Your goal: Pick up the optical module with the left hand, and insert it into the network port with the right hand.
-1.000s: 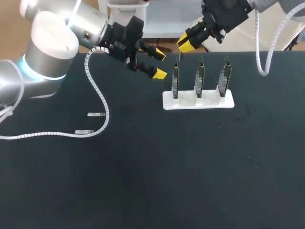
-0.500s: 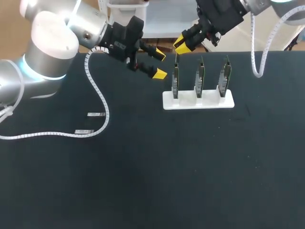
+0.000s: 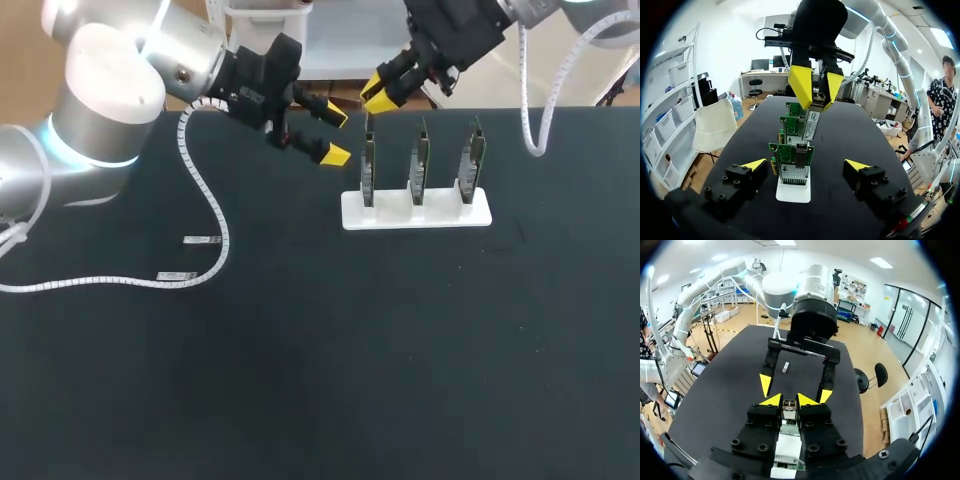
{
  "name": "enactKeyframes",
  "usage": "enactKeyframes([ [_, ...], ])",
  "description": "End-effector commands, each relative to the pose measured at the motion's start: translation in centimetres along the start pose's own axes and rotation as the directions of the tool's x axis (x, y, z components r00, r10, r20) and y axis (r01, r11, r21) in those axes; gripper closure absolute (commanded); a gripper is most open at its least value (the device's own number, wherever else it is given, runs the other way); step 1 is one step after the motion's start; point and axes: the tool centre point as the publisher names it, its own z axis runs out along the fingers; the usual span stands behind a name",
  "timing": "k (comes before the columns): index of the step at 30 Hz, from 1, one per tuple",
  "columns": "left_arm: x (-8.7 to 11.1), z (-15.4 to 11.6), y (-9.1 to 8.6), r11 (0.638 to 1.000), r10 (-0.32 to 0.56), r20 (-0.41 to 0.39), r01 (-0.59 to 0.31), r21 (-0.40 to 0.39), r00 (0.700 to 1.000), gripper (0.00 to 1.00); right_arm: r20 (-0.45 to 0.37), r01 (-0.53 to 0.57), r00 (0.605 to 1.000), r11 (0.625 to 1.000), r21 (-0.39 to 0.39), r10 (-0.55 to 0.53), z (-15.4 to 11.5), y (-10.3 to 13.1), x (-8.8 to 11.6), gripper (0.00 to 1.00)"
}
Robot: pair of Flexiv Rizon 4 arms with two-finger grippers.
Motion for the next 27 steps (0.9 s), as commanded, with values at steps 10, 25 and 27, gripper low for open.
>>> enactKeyframes([
  [10,-0.01,0.05,0.19,1.0,0.001,-0.002,-0.001,0.004,1.0,0.0,-0.018,-0.02,1.0,1.0,0.007,0.02,0.55,-0.25,0.58,1.0],
  [25,-0.01,0.05,0.19,1.0,0.001,-0.002,-0.001,0.004,1.0,0.0,-0.028,-0.029,0.999,1.0,0.003,0.029,0.86,-0.35,1.09,1.0],
  [27,-0.01,0.05,0.19,1.0,0.001,-0.002,-0.001,0.004,1.0,0.0,-0.027,-0.035,0.999,0.999,0.008,0.035,0.89,-0.36,1.12,1.0],
])
